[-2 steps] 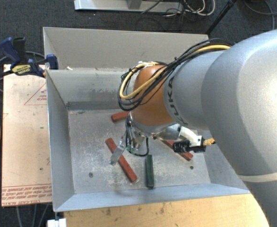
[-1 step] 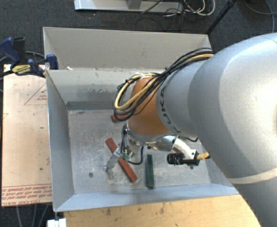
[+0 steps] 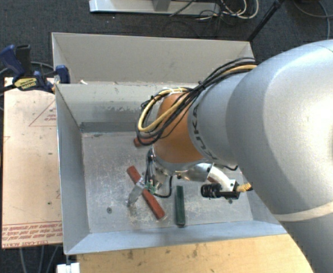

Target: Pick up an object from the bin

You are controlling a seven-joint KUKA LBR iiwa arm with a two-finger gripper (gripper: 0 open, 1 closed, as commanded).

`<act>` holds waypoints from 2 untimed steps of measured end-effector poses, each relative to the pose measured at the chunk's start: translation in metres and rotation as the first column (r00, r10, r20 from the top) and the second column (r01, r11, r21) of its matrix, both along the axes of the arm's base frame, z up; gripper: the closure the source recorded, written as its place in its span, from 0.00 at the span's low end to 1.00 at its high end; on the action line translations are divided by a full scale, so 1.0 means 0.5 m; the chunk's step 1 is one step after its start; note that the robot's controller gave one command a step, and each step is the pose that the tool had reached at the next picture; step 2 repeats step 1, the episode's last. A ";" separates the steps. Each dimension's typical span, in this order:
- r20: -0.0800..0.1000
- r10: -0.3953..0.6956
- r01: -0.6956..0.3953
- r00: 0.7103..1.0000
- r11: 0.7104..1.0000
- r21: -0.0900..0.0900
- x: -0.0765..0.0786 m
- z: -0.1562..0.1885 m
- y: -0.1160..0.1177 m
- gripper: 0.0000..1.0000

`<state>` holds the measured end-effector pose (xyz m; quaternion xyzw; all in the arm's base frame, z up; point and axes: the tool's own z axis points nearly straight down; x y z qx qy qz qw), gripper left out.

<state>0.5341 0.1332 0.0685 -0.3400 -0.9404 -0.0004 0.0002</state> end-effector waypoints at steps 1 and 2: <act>0.002 0.000 0.000 1.000 1.000 0.001 0.002 0.003 0.000 1.00; 0.002 0.000 0.000 1.000 1.000 0.001 0.002 0.003 0.000 1.00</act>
Offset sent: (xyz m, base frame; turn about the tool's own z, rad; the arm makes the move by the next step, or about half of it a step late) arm 0.0000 0.0000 0.0000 0.0000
